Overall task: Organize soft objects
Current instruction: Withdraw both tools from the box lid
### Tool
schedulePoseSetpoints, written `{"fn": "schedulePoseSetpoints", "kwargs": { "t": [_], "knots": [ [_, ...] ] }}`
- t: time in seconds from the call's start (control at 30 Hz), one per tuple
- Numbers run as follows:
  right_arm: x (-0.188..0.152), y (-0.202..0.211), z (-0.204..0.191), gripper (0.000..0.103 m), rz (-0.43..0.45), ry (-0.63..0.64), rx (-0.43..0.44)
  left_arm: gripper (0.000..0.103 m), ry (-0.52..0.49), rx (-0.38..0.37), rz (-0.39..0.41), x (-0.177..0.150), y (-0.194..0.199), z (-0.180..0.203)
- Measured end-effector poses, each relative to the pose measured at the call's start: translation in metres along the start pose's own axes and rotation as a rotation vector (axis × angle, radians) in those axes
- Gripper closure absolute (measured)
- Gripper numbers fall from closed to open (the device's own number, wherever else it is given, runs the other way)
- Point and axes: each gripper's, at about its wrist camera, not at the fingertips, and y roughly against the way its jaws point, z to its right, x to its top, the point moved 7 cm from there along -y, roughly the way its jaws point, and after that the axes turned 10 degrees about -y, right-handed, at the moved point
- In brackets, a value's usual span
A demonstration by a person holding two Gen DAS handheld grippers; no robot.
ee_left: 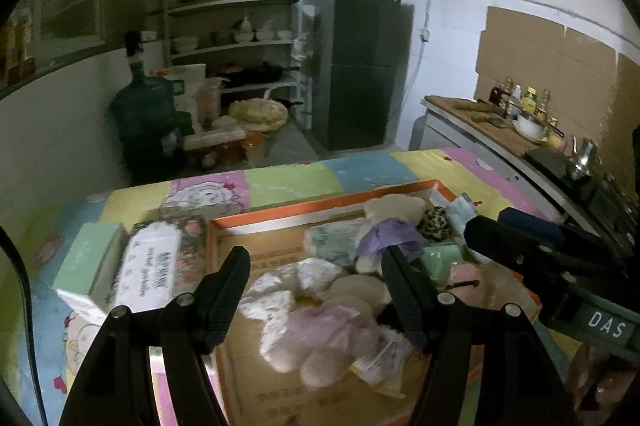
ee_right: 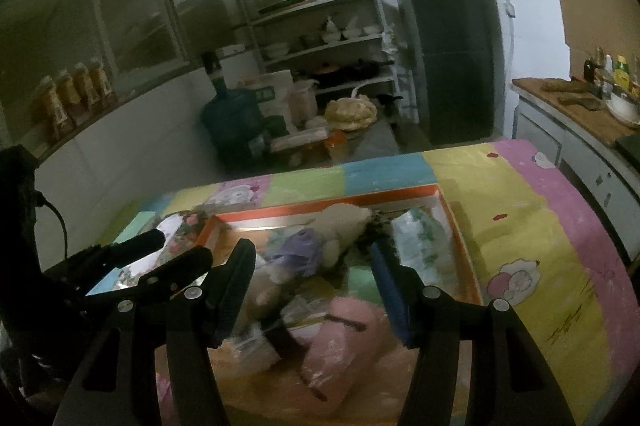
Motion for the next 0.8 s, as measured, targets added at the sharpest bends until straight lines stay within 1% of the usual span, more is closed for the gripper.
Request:
{"fn": "schedulePoseSetpoints", "kwargs": {
  "t": [0.27, 0.3, 0.33, 0.4, 0.8],
  "knots": [
    [-0.013, 0.003, -0.023, 0.041, -0.006, 0.019, 0.016, 0.035, 0.026, 0.031, 0.008, -0.011, 0.017, -0.016],
    [-0.014, 0.004, -0.026, 0.039, -0.004, 0.019, 0.014, 0.035, 0.028, 0.034, 0.010, -0.011, 0.019, -0.018],
    [-0.015, 0.004, -0.027, 0.035, -0.003, 0.019, 0.011, 0.035, 0.030, 0.038, 0.014, -0.012, 0.022, -0.020],
    [-0.016, 0.005, -0.030, 0.032, 0.001, 0.020, 0.005, 0.035, 0.033, 0.044, 0.018, -0.015, 0.027, -0.022],
    [-0.033, 0.017, -0.061, 0.030, 0.008, 0.048, 0.003, 0.035, 0.073, 0.079, 0.041, -0.033, 0.057, -0.043]
  ]
}}
